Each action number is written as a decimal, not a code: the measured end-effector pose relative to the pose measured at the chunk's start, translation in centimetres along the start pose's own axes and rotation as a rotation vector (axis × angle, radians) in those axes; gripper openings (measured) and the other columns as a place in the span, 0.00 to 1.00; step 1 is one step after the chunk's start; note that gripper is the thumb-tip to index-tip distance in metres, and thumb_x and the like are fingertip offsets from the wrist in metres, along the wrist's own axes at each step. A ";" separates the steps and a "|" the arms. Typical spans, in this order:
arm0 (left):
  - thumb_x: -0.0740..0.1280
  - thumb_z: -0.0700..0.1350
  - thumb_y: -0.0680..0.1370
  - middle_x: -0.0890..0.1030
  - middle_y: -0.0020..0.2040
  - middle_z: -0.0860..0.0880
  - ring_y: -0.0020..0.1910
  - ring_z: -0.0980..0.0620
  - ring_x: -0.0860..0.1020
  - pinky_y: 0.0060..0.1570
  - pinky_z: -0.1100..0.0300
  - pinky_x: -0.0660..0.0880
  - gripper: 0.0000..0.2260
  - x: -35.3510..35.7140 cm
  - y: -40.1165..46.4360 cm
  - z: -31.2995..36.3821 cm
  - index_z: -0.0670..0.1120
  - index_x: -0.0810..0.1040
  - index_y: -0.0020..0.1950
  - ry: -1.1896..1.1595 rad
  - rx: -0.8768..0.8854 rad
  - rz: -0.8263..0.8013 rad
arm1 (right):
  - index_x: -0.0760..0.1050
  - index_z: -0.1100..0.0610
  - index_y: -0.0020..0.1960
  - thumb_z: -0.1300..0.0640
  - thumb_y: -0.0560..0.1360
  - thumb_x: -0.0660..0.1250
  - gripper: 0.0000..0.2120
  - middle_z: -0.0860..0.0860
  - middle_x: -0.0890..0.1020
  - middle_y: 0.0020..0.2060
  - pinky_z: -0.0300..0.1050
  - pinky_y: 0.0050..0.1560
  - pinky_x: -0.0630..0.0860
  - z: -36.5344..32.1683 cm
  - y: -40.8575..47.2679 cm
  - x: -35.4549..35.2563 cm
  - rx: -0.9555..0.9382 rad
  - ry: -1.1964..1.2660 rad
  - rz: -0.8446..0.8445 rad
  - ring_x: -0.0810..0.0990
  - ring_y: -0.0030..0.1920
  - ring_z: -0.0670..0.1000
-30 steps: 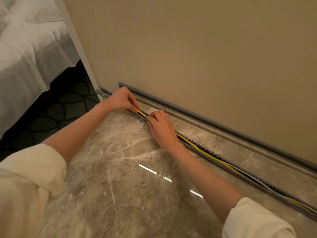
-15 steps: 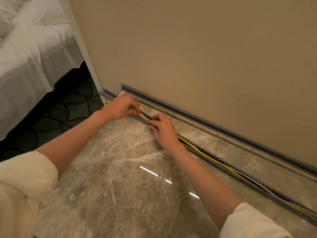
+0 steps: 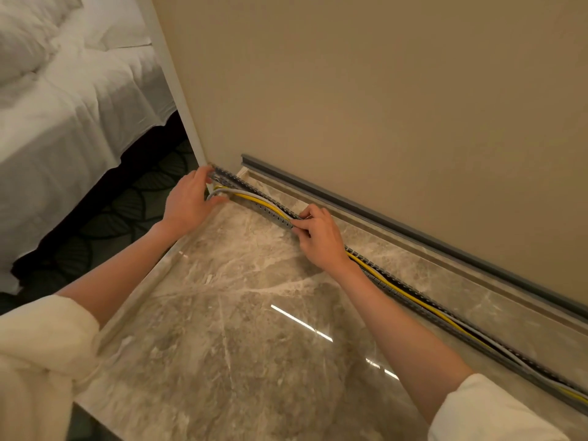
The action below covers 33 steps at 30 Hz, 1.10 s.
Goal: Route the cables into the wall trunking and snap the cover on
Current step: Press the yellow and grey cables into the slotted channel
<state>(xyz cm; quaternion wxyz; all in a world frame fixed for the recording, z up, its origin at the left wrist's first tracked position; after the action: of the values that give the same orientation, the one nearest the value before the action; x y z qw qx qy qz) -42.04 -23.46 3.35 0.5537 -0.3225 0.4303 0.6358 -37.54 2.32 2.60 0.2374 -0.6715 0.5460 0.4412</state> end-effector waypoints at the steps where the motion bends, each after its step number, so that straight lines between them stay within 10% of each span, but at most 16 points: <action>1: 0.69 0.51 0.75 0.80 0.54 0.42 0.51 0.43 0.78 0.49 0.47 0.77 0.20 0.1 -0.1 -0.4 0.43 0.72 0.62 -0.002 -0.023 -0.004 | 0.81 0.58 0.56 0.61 0.75 0.68 0.10 0.54 0.77 0.46 0.45 0.49 0.70 0.0 0.0 0.0 0.001 0.000 -0.007 0.72 0.48 0.54; 15: 0.71 0.38 0.73 0.82 0.55 0.40 0.54 0.43 0.80 0.59 0.51 0.73 0.15 1.9 3.1 -4.2 0.39 0.79 0.59 -0.250 -0.327 -0.314 | 0.77 0.63 0.54 0.63 0.73 0.63 0.11 0.54 0.77 0.53 0.45 0.56 0.74 -1.5 0.5 0.5 -0.161 -0.250 -0.049 0.72 0.55 0.52; 22: 0.67 0.34 0.75 0.81 0.54 0.37 0.53 0.39 0.79 0.59 0.47 0.75 0.13 2.6 4.0 -3.6 0.38 0.78 0.59 -0.268 -0.209 -0.487 | 0.74 0.62 0.55 0.64 0.73 0.63 0.11 0.54 0.76 0.51 0.47 0.56 0.74 -1.3 0.4 0.8 -0.170 -0.276 -0.036 0.72 0.52 0.53; 27: 0.65 0.36 0.77 0.81 0.53 0.37 0.50 0.45 0.78 0.57 0.52 0.72 0.10 3.0 3.7 -4.1 0.37 0.78 0.57 -0.272 -0.208 -0.472 | 0.62 0.59 0.72 0.64 0.72 0.63 0.29 0.55 0.73 0.54 0.48 0.52 0.73 -1.5 0.2 1.1 -0.187 -0.298 -0.083 0.69 0.50 0.55; 33: 0.64 0.37 0.77 0.82 0.53 0.38 0.53 0.42 0.80 0.59 0.49 0.74 0.10 3.3 3.3 -4.3 0.36 0.77 0.57 -0.207 -0.156 -0.385 | 0.63 0.59 0.73 0.58 0.76 0.59 0.25 0.57 0.74 0.58 0.53 0.57 0.72 -1.0 0.0 1.5 -0.220 -0.307 -0.101 0.71 0.55 0.58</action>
<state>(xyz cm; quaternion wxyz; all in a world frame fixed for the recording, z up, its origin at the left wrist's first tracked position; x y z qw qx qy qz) -46.12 -26.02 -0.79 0.6793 -0.3737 0.2514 0.5794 -37.14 0.74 1.87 0.2649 -0.6447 0.4177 0.5828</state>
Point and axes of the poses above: each hand's wrist, its own y-axis towards the middle knuckle, its own x-axis out of the palm, z = x × y, the point moved 4 cm from there along y, towards the middle knuckle
